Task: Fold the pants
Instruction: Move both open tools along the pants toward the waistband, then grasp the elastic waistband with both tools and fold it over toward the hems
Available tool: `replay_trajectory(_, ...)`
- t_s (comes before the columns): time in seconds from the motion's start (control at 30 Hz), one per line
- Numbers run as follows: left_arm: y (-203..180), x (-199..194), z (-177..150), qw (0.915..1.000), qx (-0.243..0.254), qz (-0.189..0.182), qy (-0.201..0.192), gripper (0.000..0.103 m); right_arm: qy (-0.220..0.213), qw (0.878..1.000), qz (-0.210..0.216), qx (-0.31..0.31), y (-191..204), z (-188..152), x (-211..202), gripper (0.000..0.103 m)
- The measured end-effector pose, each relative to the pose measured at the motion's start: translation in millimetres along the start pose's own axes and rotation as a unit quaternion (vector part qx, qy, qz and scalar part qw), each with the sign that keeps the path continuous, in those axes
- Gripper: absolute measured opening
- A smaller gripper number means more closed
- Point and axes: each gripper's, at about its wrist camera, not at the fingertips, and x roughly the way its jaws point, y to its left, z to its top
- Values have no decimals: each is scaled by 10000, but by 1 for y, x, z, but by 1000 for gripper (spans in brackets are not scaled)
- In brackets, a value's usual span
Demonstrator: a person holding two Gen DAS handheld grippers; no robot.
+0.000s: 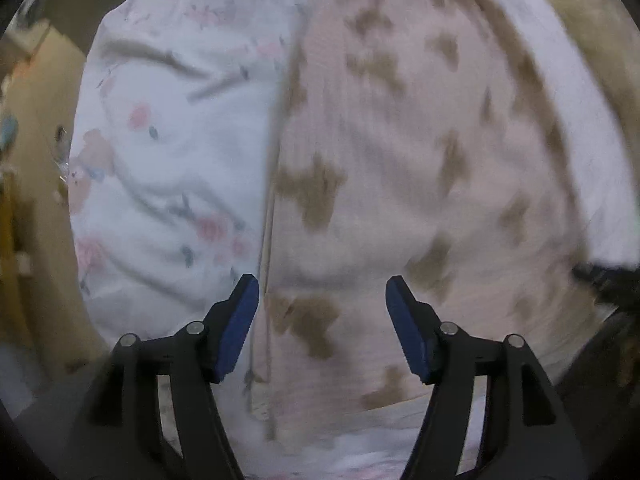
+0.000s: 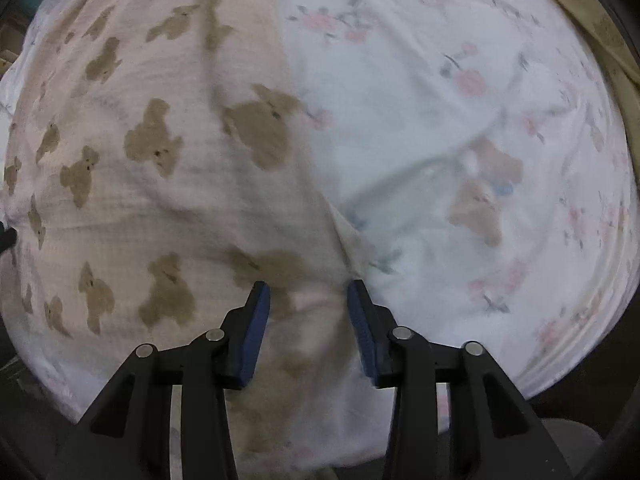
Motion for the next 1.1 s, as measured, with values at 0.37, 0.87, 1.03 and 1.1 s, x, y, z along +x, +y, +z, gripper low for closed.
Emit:
replay_trajectory(0.37, -1, -22, 170, 9911, 606, -127, -1175, 76, -1884, 9697, 1552, -65, -8, 152, -99, 70)
replay_trajectory(0.87, -20, 38, 266, 9827, 1532, -660, -807, 44, -1563, 9707, 1794, -335, 77, 341, -8, 67)
replay_trajectory(1.03, -27, 51, 282, 9828, 1469, -822, -758, 45, -1735, 9644, 1965, -341, 68, 349, 0, 11)
replay_trajectory(1.1, -33, 51, 289, 9800, 1562, -950, -780, 45, -1771, 9619, 2063, -267, 60, 354, 1, 10)
